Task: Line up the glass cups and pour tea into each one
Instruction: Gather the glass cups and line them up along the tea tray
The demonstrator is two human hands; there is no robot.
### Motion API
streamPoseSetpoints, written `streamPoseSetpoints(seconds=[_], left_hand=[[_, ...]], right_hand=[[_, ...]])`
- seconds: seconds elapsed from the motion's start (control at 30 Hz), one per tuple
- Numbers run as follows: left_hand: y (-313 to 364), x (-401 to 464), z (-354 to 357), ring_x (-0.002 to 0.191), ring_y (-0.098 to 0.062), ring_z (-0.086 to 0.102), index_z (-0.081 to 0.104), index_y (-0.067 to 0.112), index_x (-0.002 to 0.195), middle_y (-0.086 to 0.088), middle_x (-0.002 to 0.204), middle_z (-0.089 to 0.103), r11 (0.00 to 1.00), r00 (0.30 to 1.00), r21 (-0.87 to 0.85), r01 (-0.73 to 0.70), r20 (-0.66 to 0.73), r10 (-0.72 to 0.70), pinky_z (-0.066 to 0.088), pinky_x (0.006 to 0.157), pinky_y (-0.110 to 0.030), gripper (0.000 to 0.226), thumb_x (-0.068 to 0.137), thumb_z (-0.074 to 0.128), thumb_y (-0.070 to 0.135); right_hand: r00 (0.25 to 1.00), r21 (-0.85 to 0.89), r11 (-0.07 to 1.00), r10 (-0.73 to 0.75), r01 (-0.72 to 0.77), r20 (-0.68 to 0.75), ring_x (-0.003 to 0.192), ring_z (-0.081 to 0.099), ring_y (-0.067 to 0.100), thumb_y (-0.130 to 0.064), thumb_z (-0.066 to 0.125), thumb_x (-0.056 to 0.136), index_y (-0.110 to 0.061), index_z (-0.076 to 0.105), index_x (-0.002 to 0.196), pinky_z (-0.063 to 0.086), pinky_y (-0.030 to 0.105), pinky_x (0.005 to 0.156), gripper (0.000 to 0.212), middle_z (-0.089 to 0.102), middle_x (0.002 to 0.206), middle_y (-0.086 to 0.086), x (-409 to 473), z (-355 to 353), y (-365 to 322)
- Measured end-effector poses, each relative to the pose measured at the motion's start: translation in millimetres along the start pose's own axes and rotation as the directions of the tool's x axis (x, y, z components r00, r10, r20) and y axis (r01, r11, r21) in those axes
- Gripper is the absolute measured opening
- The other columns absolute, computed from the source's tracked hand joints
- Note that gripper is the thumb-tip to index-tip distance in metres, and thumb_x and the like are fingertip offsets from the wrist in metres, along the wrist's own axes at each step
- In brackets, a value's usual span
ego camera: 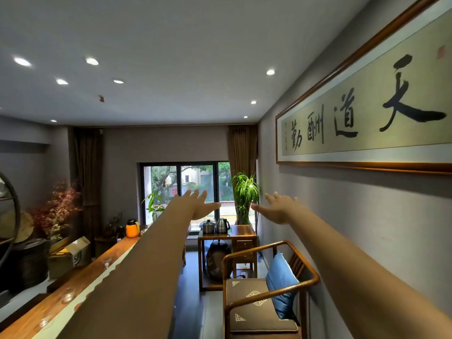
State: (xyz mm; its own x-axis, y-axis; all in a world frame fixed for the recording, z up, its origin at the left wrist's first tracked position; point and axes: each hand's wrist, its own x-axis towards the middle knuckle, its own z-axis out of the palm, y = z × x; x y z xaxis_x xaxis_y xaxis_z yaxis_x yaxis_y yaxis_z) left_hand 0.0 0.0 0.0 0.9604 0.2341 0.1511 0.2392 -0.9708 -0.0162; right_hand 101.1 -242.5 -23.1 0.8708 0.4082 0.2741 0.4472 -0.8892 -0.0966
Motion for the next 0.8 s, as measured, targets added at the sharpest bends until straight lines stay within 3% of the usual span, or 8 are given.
streamPoseSetpoints(seconds=[0.43,0.8], left_hand=[[-53.0,55.4,50.4,0.151,-0.023,-0.005,-0.007,0.016,0.155,-0.007,0.163,-0.011,0.998,1.0,-0.055,-0.015,-0.005,0.015,0.003,0.12,-0.053,0.084,0.094,0.019,0.068],[-76.0,200.6,69.1,0.151,-0.025,-0.007,-0.007,0.018,0.155,-0.007,0.164,-0.01,0.995,0.998,-0.078,0.055,-0.036,-0.058,0.0,0.12,-0.052,0.081,0.096,0.021,0.065]], right_hand=[[0.998,-0.035,0.997,-0.064,0.063,-0.02,0.154,0.01,0.033,-0.072,0.023,0.096,-0.02,0.007,0.159,0.007,0.055,0.123,0.084,0.005,0.168,0.012,74.4,35.3,-35.8],[0.994,-0.041,0.993,-0.111,0.111,0.002,0.154,0.012,0.033,-0.072,0.02,0.096,-0.022,0.008,0.16,0.008,0.056,0.123,0.082,0.005,0.168,0.011,223.0,80.5,-32.4]])
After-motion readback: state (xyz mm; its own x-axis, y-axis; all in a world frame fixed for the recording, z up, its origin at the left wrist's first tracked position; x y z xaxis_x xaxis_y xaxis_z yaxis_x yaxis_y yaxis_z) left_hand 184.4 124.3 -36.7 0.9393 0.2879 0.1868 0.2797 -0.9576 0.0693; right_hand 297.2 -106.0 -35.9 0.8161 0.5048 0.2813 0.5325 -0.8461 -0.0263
